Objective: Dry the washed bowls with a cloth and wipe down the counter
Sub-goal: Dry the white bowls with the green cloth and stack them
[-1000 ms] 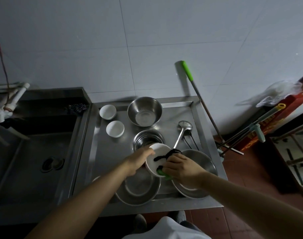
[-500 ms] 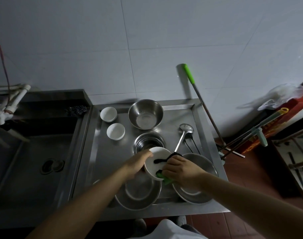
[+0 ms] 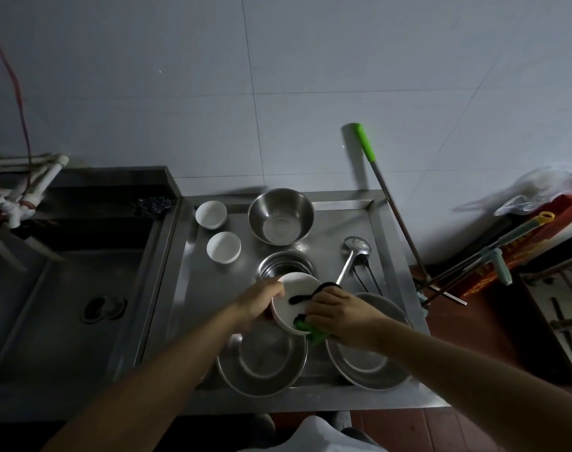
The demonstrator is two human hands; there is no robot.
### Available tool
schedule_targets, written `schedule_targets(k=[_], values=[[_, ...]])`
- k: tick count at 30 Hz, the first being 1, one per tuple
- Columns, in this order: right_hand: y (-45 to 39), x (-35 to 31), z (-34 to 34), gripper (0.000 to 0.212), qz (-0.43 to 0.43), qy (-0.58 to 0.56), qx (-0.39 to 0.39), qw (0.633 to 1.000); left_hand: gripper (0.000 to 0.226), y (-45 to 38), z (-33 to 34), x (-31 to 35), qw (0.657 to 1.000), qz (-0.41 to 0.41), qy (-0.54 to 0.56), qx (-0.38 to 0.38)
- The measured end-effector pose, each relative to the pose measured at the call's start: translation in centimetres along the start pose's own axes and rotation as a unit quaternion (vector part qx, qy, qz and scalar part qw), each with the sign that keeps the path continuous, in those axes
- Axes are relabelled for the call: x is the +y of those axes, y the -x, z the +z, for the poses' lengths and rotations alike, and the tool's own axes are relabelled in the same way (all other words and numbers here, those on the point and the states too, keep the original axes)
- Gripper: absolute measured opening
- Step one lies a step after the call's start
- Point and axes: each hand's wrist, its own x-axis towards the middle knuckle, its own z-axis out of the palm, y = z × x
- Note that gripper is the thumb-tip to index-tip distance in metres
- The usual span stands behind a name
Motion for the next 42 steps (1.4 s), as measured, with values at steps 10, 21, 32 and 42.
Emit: schedule_targets(k=[10, 21, 32, 42], values=[[-2.3, -3.0, 0.3, 0.03, 0.124, -0.049, 0.087, 0.987, 0.019, -0.7, 1.2, -0.7, 0.996, 0.085, -0.01, 0.04], [-1.3, -1.1, -2.0, 0.038, 0.039, -0.068, -0.058, 0.995, 0.036, -2.2, -2.8, 0.7, 0.968, 0.143, -0.181, -0.103], [-2.2, -0.6, -4.2, 0.025, 0.392, -0.631, 0.01, 0.669, 0.031, -0.6, -2.7, 0.2, 0.98, 0.117, -0.005, -0.158], [-1.4, 0.5, -1.5, 0.045, 0.486, -0.743, 0.23, 0.398, 0.047, -0.3, 0.6, 0.6, 0.975, 0.005, 0.198, -0.099]])
